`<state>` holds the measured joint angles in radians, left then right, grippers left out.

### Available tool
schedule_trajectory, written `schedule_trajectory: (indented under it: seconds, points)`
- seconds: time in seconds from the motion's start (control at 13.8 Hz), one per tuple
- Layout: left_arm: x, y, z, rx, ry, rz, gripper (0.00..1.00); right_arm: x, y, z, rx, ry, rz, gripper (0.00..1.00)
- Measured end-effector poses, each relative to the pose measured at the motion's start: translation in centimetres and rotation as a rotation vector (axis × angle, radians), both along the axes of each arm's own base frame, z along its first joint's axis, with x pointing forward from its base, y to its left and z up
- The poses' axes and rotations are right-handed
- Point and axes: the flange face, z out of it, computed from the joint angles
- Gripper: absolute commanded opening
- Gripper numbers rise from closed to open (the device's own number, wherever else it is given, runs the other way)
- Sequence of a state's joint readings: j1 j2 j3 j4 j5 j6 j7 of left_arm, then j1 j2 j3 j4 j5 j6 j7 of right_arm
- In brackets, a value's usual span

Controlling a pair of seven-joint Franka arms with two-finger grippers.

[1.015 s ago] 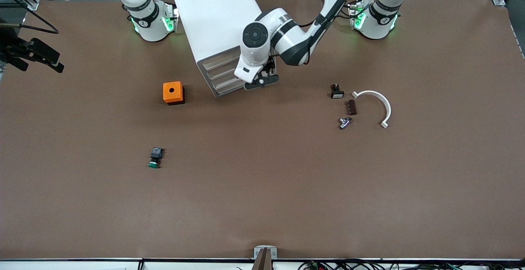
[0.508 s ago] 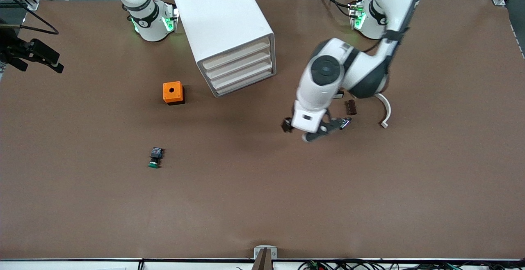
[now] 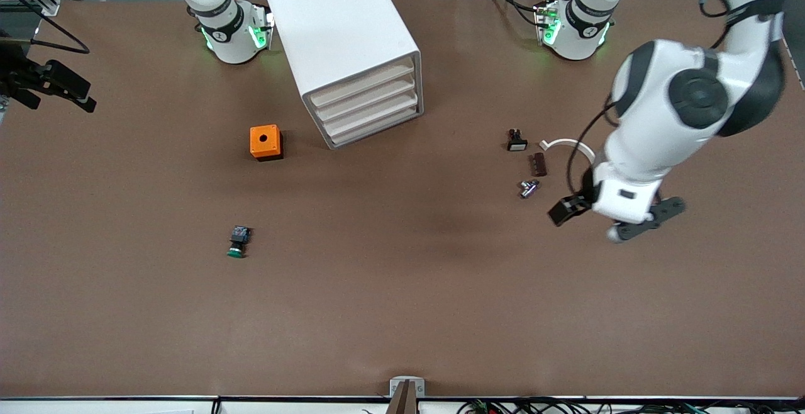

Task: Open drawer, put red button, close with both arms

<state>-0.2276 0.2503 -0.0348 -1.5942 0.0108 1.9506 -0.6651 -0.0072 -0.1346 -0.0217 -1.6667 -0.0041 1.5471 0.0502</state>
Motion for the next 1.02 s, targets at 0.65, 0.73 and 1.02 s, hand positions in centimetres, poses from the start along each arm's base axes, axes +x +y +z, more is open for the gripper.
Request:
schedule_trajectory:
  seconds: [0.65, 0.73, 1.02]
  points:
    - [-3.3, 11.3, 10.3, 0.042, 0.053, -0.16, 1.0, 1.2, 0.0, -0.3, -0.002, -0.002, 0.0, 1.0]
    - [-3.9, 12.3, 11.3, 0.044, 0.054, -0.174, 1.0, 1.4, 0.0, -0.1, -0.002, -0.006, 0.0, 1.0]
    - [-6.7, 15.2, 14.2, 0.054, 0.046, -0.221, 1.0, 2.0, -0.1, 0.3, -0.003, -0.016, -0.001, 1.0]
